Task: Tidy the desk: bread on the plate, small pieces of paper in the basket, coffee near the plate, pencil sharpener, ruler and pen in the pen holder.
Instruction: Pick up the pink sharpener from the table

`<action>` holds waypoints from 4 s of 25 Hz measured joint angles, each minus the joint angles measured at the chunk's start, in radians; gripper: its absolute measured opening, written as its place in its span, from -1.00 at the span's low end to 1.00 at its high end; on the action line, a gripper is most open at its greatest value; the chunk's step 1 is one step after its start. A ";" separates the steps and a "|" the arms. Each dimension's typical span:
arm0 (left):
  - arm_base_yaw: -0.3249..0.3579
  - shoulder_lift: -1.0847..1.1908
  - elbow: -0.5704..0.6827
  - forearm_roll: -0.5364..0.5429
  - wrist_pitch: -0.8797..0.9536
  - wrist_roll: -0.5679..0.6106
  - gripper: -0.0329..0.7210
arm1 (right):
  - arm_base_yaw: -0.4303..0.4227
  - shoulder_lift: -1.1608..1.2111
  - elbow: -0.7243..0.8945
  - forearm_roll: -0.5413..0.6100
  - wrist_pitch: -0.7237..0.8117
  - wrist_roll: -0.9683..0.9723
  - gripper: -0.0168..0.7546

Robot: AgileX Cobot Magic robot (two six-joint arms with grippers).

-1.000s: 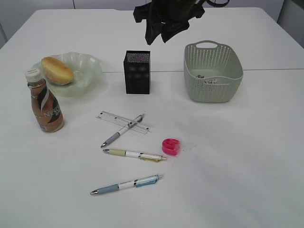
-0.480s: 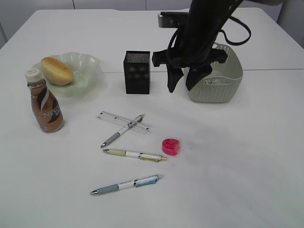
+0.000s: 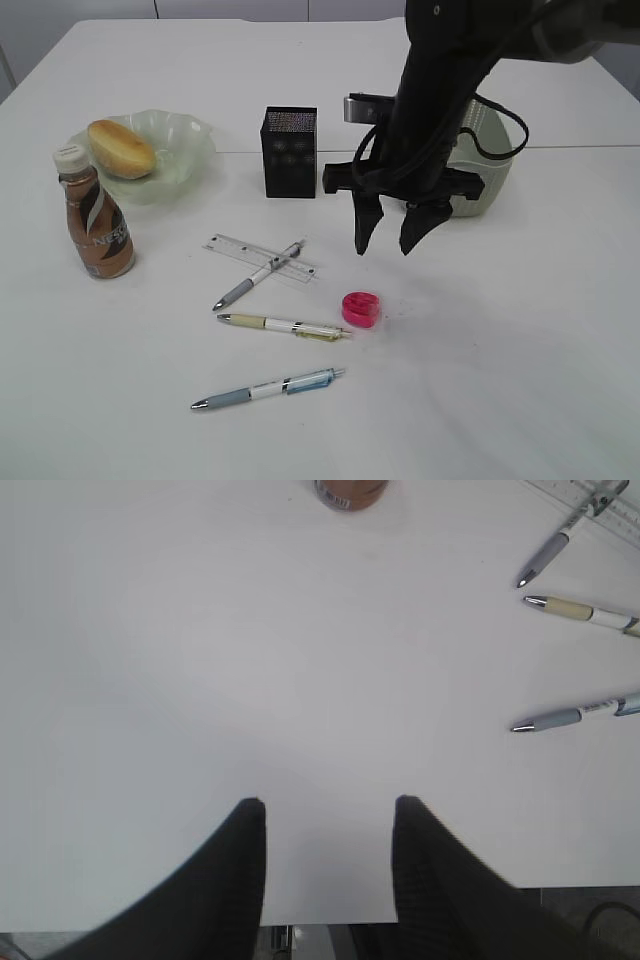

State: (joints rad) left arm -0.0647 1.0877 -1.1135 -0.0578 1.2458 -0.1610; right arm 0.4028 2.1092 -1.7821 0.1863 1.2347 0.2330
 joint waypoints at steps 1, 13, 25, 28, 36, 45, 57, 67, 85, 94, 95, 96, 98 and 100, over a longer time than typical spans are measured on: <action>0.000 0.000 0.000 0.000 0.000 0.000 -0.10 | 0.000 0.000 0.000 -0.008 0.000 0.000 0.07; 0.000 0.000 0.000 -0.020 0.000 0.000 -0.10 | 0.009 -0.002 0.000 0.037 -0.006 0.194 0.07; 0.000 0.000 0.000 -0.024 0.000 0.000 -0.10 | 0.051 0.047 0.000 -0.029 -0.006 0.307 0.07; 0.000 0.000 0.000 -0.024 0.000 0.000 -0.10 | 0.065 0.073 0.000 -0.024 -0.008 0.309 0.07; 0.000 0.000 0.000 -0.024 0.000 0.000 -0.10 | 0.069 0.122 0.000 -0.046 -0.015 0.309 0.07; 0.000 0.000 0.000 -0.024 0.000 0.000 -0.10 | 0.069 0.122 0.000 -0.069 -0.015 0.309 0.07; 0.000 0.000 0.000 -0.025 0.000 0.000 -0.10 | 0.069 0.122 0.000 -0.069 -0.054 0.309 0.08; 0.000 0.000 0.000 -0.025 0.000 0.000 -0.10 | 0.069 0.175 0.000 -0.063 -0.048 0.314 0.21; 0.000 0.000 0.000 -0.025 0.000 0.000 -0.10 | 0.069 0.177 0.000 -0.053 -0.124 0.326 0.21; 0.000 0.000 0.000 -0.025 0.000 0.000 -0.10 | 0.069 0.177 0.000 -0.072 -0.122 0.328 0.21; 0.000 0.000 0.000 -0.025 0.000 0.000 -0.10 | 0.069 0.177 0.000 -0.075 -0.122 0.328 0.21; 0.000 0.000 0.000 -0.025 0.000 0.000 -0.10 | 0.069 0.177 0.000 -0.077 -0.122 0.328 0.21; 0.000 0.000 0.000 -0.025 0.000 0.000 -0.10 | 0.069 0.177 0.000 -0.077 -0.122 0.328 0.21; 0.000 0.000 0.000 -0.025 0.000 0.000 -0.10 | 0.069 0.177 0.000 -0.077 -0.122 0.328 0.21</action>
State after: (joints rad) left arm -0.0647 1.0877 -1.1135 -0.0832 1.2458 -0.1610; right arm 0.4718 2.2858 -1.7821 0.1098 1.1127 0.5615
